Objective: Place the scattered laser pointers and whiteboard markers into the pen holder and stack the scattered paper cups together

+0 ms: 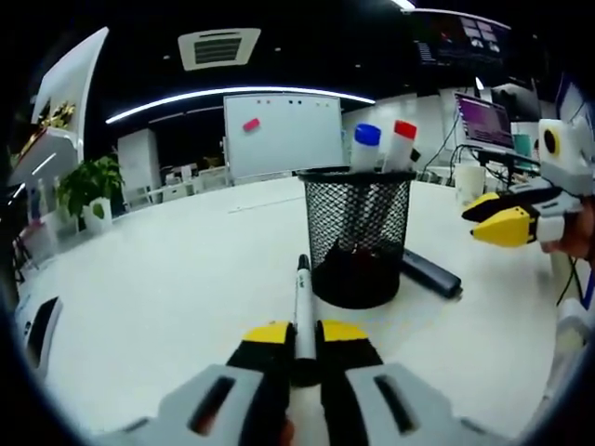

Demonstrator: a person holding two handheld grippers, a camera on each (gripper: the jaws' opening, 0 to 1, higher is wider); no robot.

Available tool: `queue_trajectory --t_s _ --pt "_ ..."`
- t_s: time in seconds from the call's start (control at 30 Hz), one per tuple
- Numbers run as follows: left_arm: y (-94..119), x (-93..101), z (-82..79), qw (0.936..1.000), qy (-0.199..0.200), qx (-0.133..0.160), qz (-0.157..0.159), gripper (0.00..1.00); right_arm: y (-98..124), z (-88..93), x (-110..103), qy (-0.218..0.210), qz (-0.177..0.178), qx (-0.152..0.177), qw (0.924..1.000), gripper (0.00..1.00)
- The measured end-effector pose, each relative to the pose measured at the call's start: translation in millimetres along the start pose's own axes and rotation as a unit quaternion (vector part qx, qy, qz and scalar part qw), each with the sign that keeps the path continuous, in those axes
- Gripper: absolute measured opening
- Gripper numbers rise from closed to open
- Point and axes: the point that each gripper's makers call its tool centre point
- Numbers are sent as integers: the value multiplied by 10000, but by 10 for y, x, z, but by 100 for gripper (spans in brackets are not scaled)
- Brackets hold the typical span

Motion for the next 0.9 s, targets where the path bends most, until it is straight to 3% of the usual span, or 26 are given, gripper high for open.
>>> queue_trajectory --t_s 0.3,0.9 --pt "0 -9 -1 10000 0 41 5 12 3 -3 14 19 -7 -21 10000 22" --pt "105 -26 -143 9988 -253 414 -54 12 -18 41 -8 -43 -14 -32 10000 22"
Point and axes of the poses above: the point that each gripper's makers call its tool centre point, and the gripper's own axes: y roughly backward along the fingers, x roughly to its right, z roughly out of its underside, and after that the axes turned 4 degrees about y, right-handed
